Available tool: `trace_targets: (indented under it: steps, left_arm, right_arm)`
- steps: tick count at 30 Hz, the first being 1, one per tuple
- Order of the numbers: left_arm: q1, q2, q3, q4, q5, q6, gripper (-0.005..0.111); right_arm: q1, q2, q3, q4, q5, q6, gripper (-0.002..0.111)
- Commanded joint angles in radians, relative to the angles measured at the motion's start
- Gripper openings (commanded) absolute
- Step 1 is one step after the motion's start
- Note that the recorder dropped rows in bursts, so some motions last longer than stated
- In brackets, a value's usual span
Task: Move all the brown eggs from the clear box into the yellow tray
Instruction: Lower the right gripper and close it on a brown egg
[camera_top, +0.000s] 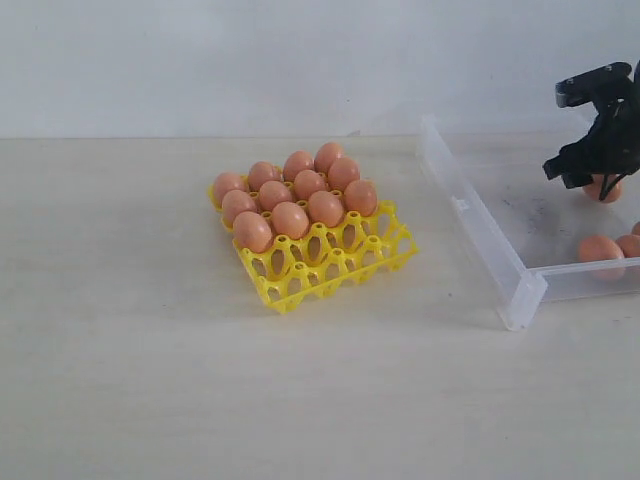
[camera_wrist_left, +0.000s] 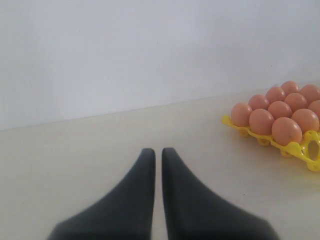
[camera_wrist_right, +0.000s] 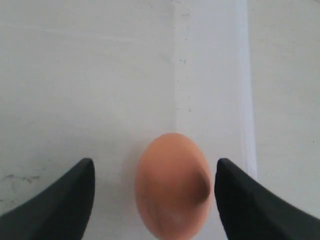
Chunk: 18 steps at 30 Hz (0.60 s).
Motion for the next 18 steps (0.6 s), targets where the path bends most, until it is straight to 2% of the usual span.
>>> trace_targets:
  steps: [1,18]
  left_arm:
    - [-0.005,-0.001,0.004,-0.002,-0.003,-0.005,0.004]
    - [-0.005,-0.001,0.004,-0.002,-0.003,-0.005,0.004]
  right_arm:
    - [-0.017,0.004,-0.007,0.001,-0.004,0.019,0.062]
    - [-0.041,0.004,-0.007,0.014,0.018,0.114,0.062]
